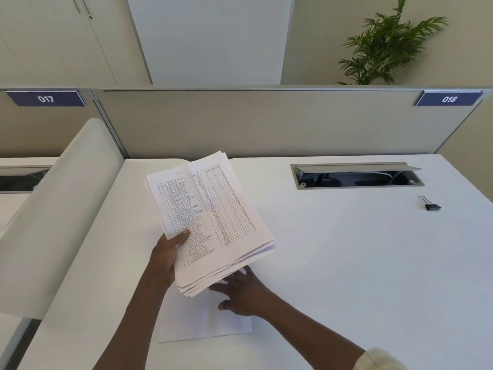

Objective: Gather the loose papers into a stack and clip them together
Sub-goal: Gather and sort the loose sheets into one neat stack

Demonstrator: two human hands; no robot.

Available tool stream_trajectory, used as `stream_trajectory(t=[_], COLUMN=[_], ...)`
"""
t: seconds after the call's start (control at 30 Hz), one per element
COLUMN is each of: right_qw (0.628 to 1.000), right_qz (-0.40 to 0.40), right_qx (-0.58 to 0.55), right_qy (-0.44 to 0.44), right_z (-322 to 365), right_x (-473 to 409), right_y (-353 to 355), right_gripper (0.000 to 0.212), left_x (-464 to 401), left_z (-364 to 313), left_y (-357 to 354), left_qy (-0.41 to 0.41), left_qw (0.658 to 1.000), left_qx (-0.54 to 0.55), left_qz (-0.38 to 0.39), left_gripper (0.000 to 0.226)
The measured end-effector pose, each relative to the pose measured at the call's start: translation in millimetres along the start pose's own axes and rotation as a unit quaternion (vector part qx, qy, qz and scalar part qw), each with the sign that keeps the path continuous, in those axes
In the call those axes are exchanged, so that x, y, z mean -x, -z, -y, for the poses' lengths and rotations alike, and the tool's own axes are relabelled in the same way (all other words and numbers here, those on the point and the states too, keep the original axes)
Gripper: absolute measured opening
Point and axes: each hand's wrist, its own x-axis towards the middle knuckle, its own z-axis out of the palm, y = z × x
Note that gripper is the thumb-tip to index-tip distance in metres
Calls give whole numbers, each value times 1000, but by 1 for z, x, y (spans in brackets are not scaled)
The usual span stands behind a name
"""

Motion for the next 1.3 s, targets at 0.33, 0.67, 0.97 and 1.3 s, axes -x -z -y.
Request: stream_trajectory(t=[0.33,0.67,0.97,1.3], right_qw=[996,980,971,950], right_qz=[17,41,8,-69], right_qx=[29,-31,-54,-101], right_qy=[-79,-193,-232,-286], right_z=[-58,-124,-165,-208], right_x=[42,113,166,206], right_y=[17,30,27,22], right_gripper=[63,67,66,33], left_x=[8,20,37,49], left_z=[-1,0,12,33], left_y=[-9,-15,-28,-54], left_qy=[-12,-23,-19,-18], left_qw=[1000,1000,999,998], left_qx=[7,-21,-38,-58], left_qz=[-4,4,-5,-3], left_gripper=[29,34,37,37])
